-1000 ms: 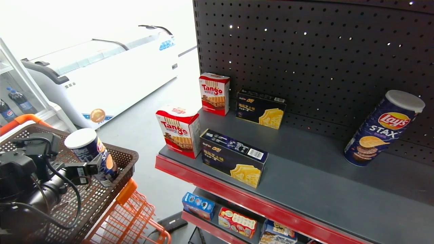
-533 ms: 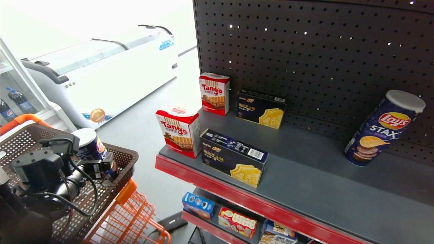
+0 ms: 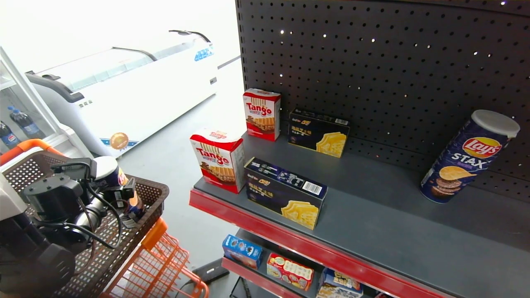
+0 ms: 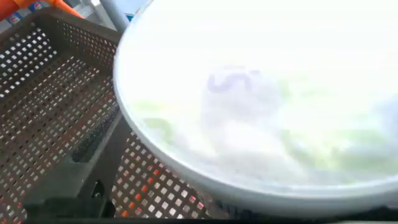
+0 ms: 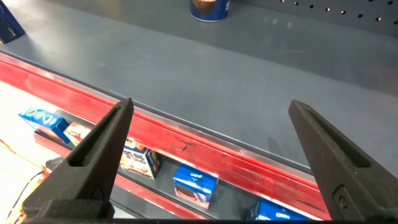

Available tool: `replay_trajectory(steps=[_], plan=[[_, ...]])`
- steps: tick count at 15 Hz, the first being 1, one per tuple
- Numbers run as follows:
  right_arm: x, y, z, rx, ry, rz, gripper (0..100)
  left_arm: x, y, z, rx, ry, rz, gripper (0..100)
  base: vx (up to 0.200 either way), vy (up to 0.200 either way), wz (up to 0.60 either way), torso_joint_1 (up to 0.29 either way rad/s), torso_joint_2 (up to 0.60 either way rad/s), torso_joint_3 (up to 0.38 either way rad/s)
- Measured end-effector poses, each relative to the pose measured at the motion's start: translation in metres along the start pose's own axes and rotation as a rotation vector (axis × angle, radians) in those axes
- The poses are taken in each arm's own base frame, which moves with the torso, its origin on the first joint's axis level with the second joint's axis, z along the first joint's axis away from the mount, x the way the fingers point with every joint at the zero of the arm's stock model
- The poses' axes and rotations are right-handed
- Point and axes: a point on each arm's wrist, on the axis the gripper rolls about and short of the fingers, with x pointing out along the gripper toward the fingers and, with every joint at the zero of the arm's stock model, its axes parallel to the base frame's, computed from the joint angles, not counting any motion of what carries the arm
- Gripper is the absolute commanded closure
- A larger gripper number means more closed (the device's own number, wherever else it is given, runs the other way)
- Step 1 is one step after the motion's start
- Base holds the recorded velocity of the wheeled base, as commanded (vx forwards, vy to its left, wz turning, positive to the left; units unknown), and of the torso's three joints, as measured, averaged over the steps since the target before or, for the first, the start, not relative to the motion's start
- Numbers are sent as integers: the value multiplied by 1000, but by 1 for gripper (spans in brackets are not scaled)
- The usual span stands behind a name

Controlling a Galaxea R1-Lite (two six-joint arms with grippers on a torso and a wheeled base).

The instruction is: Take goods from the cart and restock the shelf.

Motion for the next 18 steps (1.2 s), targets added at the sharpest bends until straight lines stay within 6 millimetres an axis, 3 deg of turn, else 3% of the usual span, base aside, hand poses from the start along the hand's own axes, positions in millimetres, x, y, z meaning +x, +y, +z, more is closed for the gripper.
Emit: replay_trajectory(steps=[1,2,7,13,16,18], plan=[[0,0,0,0,0,0,0,5,-1,-1,-10,-6,2,0,0,0,0,0,0,0],[0,0,0,0,0,0,0,9,-1,-2,-20,-8,3,100,0,0,0,0,0,0],[0,0,0,0,0,-1,0,20,-7,1,-22,-27,-9,100,0,0,0,0,0,0],[0,0,0,0,0,0,0,15,-5,14,-23,-61,-12,100,0,0,0,0,0,0],[0,0,0,0,0,-1,0,2,-6,43,-20,-72,-53,100,0,0,0,0,0,0],[0,0,0,0,0,0,0,-13,-11,72,-24,-119,-120,100,0,0,0,0,0,0]])
